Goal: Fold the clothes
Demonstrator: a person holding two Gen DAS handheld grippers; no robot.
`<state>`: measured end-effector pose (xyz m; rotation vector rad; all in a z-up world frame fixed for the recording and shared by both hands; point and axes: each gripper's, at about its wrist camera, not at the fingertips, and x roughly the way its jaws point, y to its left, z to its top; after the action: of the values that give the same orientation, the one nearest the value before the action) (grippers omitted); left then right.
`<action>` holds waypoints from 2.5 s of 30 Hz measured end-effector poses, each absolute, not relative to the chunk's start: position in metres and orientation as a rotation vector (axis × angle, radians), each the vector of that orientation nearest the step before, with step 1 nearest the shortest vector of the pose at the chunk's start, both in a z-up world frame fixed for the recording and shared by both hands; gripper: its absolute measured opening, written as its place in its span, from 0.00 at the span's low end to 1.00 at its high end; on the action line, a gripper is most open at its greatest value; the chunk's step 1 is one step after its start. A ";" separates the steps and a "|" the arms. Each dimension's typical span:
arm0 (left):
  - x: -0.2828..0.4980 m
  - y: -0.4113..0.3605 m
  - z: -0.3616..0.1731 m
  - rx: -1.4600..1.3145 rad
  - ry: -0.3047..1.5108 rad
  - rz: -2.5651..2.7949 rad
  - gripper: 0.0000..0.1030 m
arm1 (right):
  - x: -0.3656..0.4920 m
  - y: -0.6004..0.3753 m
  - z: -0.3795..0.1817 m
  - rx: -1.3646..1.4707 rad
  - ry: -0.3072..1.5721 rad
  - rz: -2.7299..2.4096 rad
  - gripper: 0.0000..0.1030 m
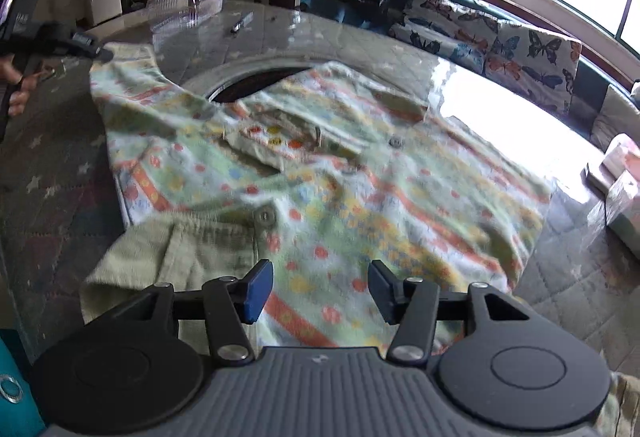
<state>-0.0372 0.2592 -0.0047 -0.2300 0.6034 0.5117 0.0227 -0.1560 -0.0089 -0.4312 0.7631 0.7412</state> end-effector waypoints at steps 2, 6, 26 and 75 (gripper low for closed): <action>-0.031 0.256 0.008 -0.217 0.569 0.487 0.11 | 0.022 -0.151 -0.005 -0.416 0.743 0.753 0.52; -0.030 0.244 0.025 -0.215 0.531 0.421 0.11 | 0.019 -0.132 -0.010 -0.412 0.741 0.813 0.52; -0.031 0.048 0.057 -0.153 0.515 -0.227 0.11 | 0.019 -0.187 -0.002 -0.287 0.739 0.680 0.52; 0.010 0.107 -0.039 0.026 0.733 0.157 0.97 | 0.027 -0.190 -0.005 -0.139 0.788 0.602 0.22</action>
<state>0.0100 0.1070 -0.0391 0.0262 0.7334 0.1573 0.0269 -0.1899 -0.0052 -0.1387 0.7877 0.6022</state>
